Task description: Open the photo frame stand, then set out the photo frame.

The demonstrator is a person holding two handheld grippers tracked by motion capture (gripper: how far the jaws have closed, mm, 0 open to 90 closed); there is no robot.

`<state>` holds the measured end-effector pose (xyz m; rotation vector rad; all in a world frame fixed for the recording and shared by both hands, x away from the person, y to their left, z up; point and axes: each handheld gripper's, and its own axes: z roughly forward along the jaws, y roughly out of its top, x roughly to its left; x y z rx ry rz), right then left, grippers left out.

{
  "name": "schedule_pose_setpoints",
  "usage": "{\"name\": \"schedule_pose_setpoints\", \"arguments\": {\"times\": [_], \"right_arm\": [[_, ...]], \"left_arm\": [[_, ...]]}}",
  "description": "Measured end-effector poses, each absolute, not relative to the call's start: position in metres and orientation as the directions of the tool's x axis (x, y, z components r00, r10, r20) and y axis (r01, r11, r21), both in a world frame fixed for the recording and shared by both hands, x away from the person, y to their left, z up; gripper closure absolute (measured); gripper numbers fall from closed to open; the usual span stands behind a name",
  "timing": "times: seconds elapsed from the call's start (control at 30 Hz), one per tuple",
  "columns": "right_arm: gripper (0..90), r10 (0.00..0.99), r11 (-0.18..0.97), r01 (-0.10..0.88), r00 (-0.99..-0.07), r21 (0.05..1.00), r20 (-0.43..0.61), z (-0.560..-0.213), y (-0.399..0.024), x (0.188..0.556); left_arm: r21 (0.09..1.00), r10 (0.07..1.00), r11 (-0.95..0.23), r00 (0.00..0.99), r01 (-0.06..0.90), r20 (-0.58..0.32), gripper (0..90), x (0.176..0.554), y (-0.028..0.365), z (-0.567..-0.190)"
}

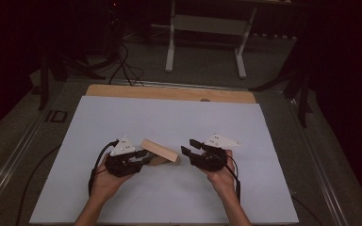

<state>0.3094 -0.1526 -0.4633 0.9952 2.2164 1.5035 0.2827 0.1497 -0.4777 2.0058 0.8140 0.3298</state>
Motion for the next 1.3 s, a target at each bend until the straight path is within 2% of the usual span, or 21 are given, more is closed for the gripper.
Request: {"name": "schedule_pose_setpoints", "arguments": {"times": [0.23,0.47,0.8,1.07,1.2,1.3], "right_arm": [[53.1,0.704,0.192,0.404,-0.692,0.895,0.161,-0.472,-0.148,0.315],[56.9,0.71,0.216,0.412,-0.689,0.885,0.147,-0.478,-0.141,0.318],[73.5,0.721,0.24,0.412,-0.682,0.879,0.122,-0.482,-0.139,0.321],[83.1,0.728,0.259,0.408,-0.678,0.875,0.101,-0.486,-0.136,0.324],[89.0,0.717,0.277,0.404,-0.691,0.872,0.093,-0.488,-0.133,0.324],[89.5,0.707,0.286,0.399,-0.702,0.871,0.089,-0.488,-0.13,0.322]], "left_arm": [[0.837,0.664,-0.354,0.742,0.417,-0.089,67.0,0.283,0.151,-0.478],[0.836,0.674,-0.354,0.734,0.42,-0.084,68.5,0.285,0.15,-0.48],[0.833,0.678,-0.357,0.731,0.422,-0.081,70.5,0.285,0.146,-0.484],[0.829,0.686,-0.362,0.724,0.426,-0.072,69.9,0.287,0.144,-0.487],[0.826,0.687,-0.369,0.723,0.426,-0.066,72.7,0.287,0.143,-0.487],[0.825,0.688,-0.371,0.723,0.427,-0.066,75.8,0.287,0.142,-0.488]]}}
